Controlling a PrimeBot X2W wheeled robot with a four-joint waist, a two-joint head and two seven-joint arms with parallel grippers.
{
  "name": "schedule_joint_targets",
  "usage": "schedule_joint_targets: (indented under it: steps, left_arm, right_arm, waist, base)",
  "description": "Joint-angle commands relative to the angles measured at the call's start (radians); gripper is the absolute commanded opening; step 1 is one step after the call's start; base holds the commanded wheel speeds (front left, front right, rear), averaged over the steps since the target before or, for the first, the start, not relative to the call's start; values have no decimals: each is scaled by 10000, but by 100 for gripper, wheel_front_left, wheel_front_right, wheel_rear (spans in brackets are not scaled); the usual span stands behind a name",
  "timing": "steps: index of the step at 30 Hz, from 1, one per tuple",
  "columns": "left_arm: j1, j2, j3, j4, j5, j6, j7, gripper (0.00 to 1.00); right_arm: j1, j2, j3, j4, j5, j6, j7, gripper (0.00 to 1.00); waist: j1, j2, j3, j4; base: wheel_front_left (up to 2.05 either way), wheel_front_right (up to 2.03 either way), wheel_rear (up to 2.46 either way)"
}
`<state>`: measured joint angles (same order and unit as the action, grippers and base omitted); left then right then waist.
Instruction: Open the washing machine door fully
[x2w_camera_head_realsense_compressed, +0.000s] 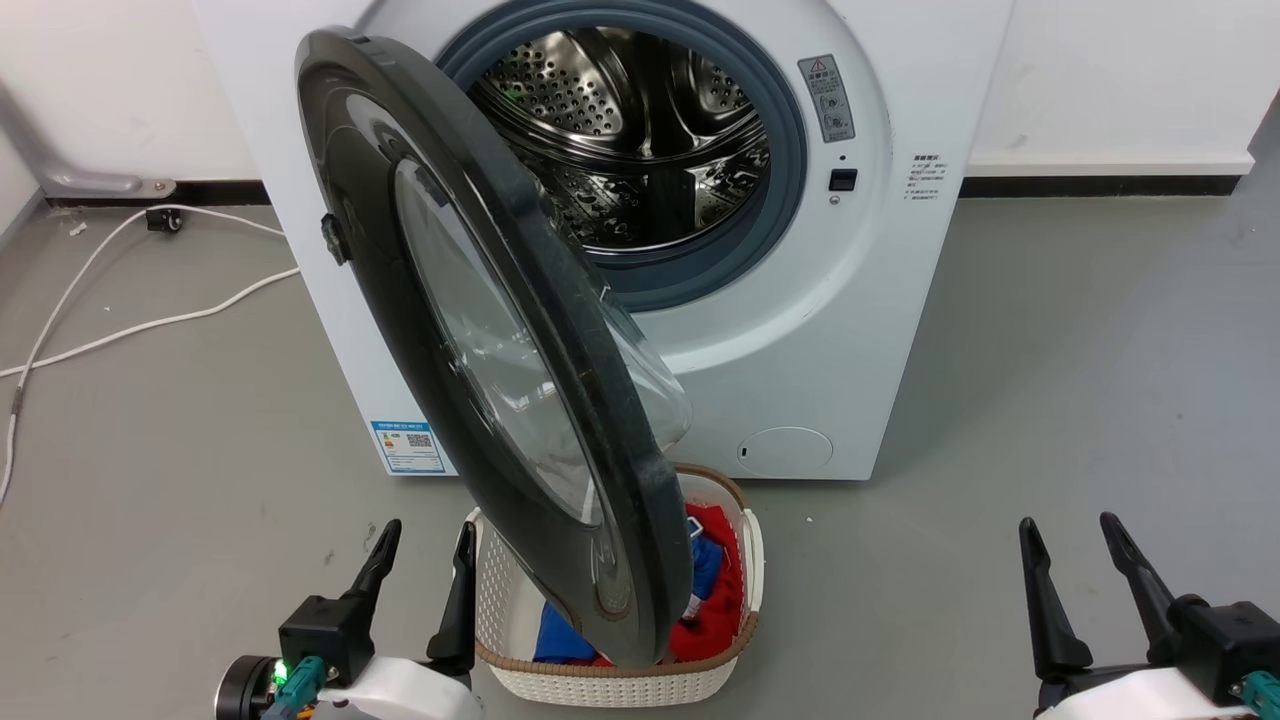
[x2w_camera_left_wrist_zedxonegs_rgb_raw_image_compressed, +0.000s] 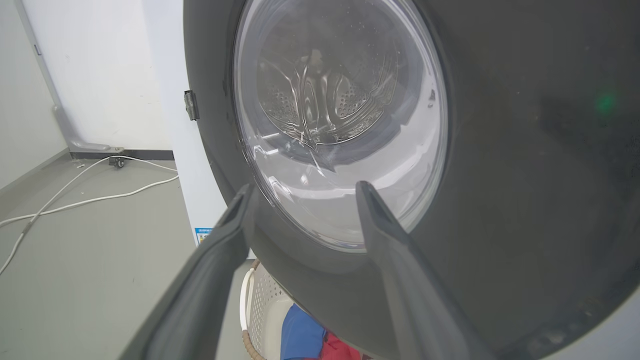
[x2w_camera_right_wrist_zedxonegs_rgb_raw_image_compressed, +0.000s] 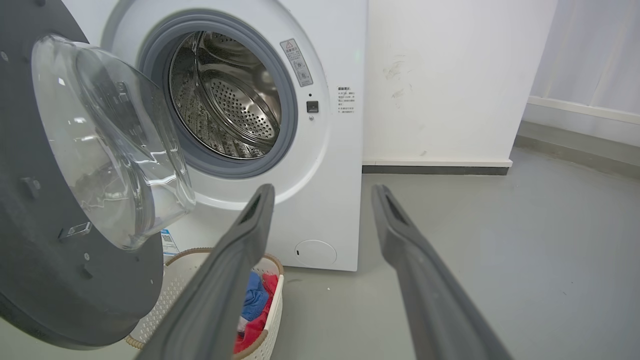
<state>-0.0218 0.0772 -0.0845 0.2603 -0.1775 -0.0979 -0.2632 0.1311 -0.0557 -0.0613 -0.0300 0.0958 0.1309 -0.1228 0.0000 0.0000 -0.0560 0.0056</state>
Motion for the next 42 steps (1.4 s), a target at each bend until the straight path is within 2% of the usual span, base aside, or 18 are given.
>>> schedule_joint_targets:
  steps: [1,6,7,8,9,18,29,36,42]
  left_arm:
    - [12,10,17,-13,53,10,-21,100]
    - [14,52,-4,33,39,14,-21,100]
    - [3,56,-8,51,24,13,-21,84]
    - [-9,61,-13,65,4,12,-21,24]
    - [-28,70,-15,76,-8,8,-21,0]
    - [-302,193,13,-480,50,87,-21,0]
    - [-1111,247,-74,-4061,348,372,270,0]
    - [-1977,54,-920,-6156,368,324,1078,0]
    - [-2660,-116,-2229,-7022,150,182,1621,0]
  right_arm:
    - [-90,47,5,29,17,-2,-23,100]
    - [-106,56,37,79,19,-2,-24,100]
    - [-105,57,37,84,4,-2,-24,100]
    - [-99,59,37,97,-19,-2,-13,100]
    - [-95,60,34,104,-25,-2,0,100]
    - [-43,68,-57,156,26,-2,30,100]
    - [-15,69,-235,244,240,-2,34,100]
    - [-77,69,-297,296,252,-2,61,100]
    - [-117,68,-302,263,225,-2,81,100]
  waist:
    - [0,0,2,-7]
    - [0,0,18,-32]
    - [0,0,19,-32]
    - [0,0,21,-34]
    - [0,0,24,-35]
    - [0,0,21,12]
    - [0,0,-17,179]
    - [0,0,21,226]
    - [0,0,67,239]
  base:
    - [0,0,0]
    - [0,0,0]
    - [0,0,0]
    - [0,0,0]
    - [0,0,0]
    - [0,0,0]
    - [0,0,0]
    - [0,0,0]
    - [0,0,0]
